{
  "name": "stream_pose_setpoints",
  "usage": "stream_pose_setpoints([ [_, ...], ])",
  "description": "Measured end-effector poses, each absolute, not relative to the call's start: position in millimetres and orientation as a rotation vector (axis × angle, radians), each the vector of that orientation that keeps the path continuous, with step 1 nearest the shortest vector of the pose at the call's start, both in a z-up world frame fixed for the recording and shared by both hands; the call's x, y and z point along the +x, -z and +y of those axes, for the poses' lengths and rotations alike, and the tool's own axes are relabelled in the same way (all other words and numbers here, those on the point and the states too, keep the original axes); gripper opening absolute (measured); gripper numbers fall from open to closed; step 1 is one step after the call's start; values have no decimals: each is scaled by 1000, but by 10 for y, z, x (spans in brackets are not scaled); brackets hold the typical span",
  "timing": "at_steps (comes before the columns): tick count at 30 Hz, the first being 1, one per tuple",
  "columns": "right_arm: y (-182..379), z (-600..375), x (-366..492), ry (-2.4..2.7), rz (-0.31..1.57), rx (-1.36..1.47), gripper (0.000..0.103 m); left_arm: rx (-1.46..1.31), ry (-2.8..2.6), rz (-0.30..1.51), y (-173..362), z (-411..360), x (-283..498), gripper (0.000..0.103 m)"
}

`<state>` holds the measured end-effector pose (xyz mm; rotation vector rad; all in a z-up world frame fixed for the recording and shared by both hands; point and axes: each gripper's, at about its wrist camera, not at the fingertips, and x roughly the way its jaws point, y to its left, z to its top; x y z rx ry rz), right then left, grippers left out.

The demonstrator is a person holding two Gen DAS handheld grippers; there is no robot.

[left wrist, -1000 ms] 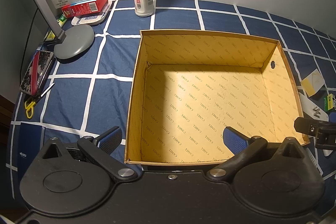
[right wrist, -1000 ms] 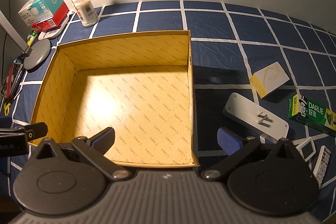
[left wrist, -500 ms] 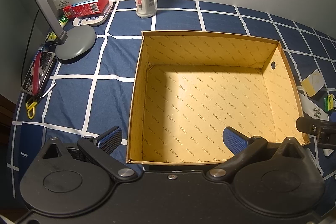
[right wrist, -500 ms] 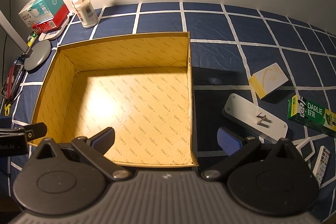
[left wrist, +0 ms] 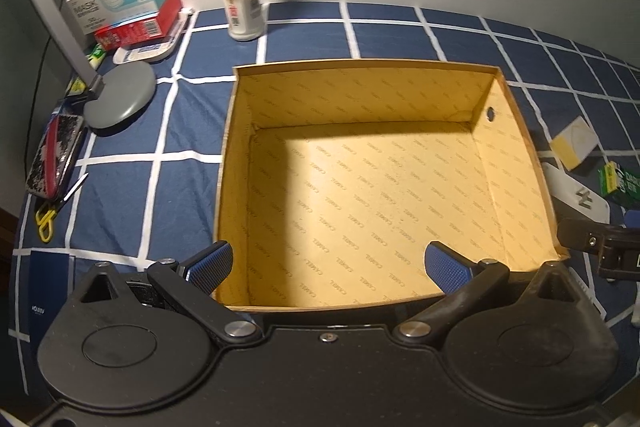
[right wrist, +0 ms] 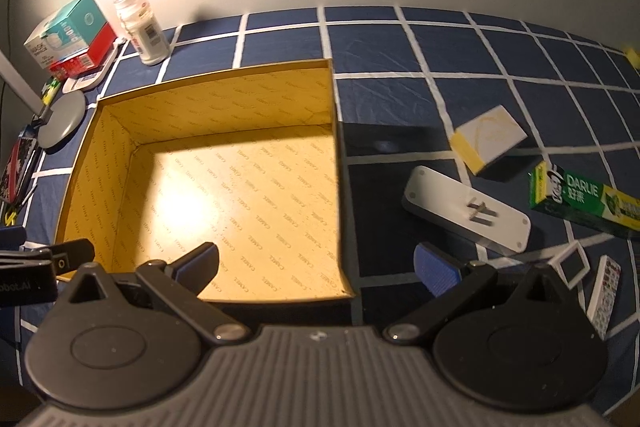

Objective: Organize objects
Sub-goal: 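Move both grippers toward the green DARLIE toothpaste carton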

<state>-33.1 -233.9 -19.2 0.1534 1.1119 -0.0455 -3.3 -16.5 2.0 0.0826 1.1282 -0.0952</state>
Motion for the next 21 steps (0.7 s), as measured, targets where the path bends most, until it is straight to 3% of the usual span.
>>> stream_pose_setpoints([
  [21, 111, -2922, -933, 224, 1045, 267, 103, 181, 292, 1076, -57, -842, -199, 103],
])
